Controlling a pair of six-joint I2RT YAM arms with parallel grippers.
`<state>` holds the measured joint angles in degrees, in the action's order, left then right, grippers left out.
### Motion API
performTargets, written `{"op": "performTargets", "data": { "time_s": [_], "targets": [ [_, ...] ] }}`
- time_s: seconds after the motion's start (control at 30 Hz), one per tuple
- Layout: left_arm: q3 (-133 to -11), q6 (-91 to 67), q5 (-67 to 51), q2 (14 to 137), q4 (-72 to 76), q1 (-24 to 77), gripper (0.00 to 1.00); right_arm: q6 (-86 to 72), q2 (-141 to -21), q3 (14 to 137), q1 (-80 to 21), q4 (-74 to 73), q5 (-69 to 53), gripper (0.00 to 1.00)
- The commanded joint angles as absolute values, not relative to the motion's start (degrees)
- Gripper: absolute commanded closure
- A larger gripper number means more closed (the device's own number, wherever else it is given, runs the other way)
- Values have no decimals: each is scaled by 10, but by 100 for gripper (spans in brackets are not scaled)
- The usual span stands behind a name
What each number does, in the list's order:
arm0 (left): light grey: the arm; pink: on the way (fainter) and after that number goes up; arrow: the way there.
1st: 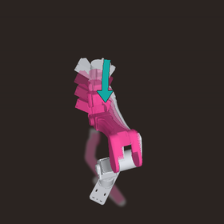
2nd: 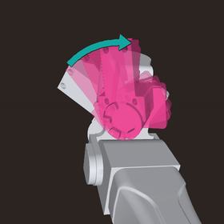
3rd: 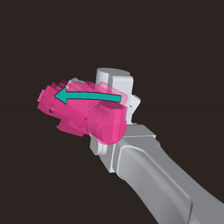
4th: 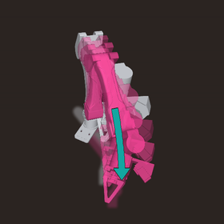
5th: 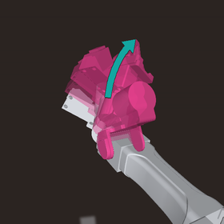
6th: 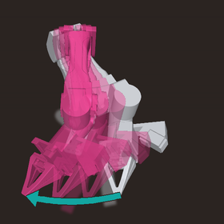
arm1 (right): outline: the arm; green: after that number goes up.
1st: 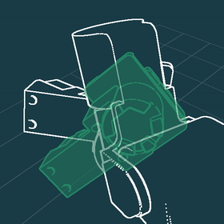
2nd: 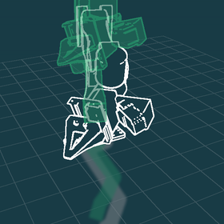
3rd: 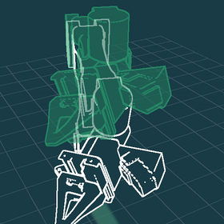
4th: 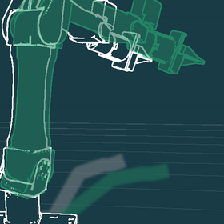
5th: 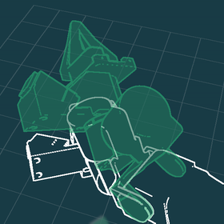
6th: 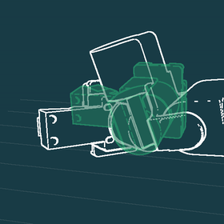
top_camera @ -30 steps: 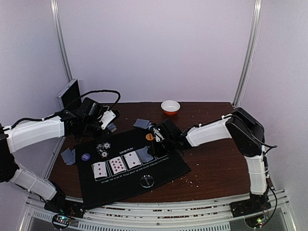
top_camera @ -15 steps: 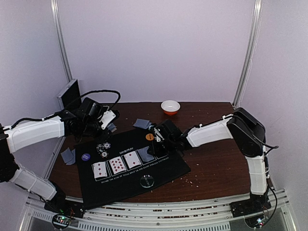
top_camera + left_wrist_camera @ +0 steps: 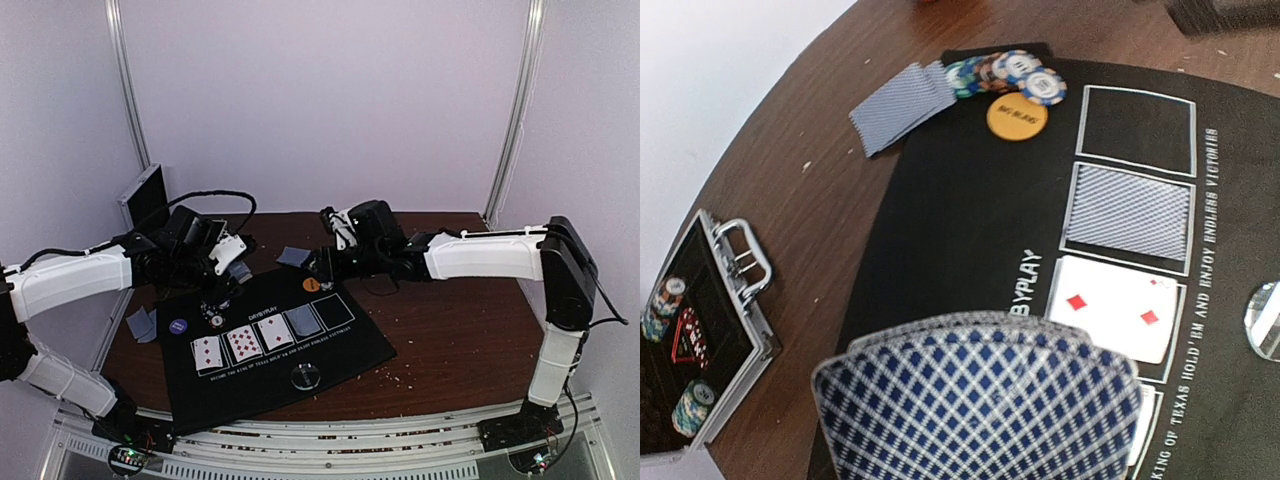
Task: Distribute texas hold em gaming equipment
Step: Pick up the poker card from the face-down deck piles.
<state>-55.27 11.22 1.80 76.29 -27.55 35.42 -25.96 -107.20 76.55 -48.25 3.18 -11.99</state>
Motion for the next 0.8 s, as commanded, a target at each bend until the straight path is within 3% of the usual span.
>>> {"op": "performTargets", "data": {
  "time_s": [0.0, 0.47, 0.77],
  "targets": [
    [-530, 149, -49, 724, -239, 396, 52, -270, -1059, 779, -466, 130, -281, 40],
    [-515, 171, -47, 707, -228, 427, 53, -497, -1180, 839, -484, 386, -483, 37],
    [-522, 167, -30, 720, -229, 426, 55, -493, -1203, 840, -499, 367, -477, 35]
  ]
}}
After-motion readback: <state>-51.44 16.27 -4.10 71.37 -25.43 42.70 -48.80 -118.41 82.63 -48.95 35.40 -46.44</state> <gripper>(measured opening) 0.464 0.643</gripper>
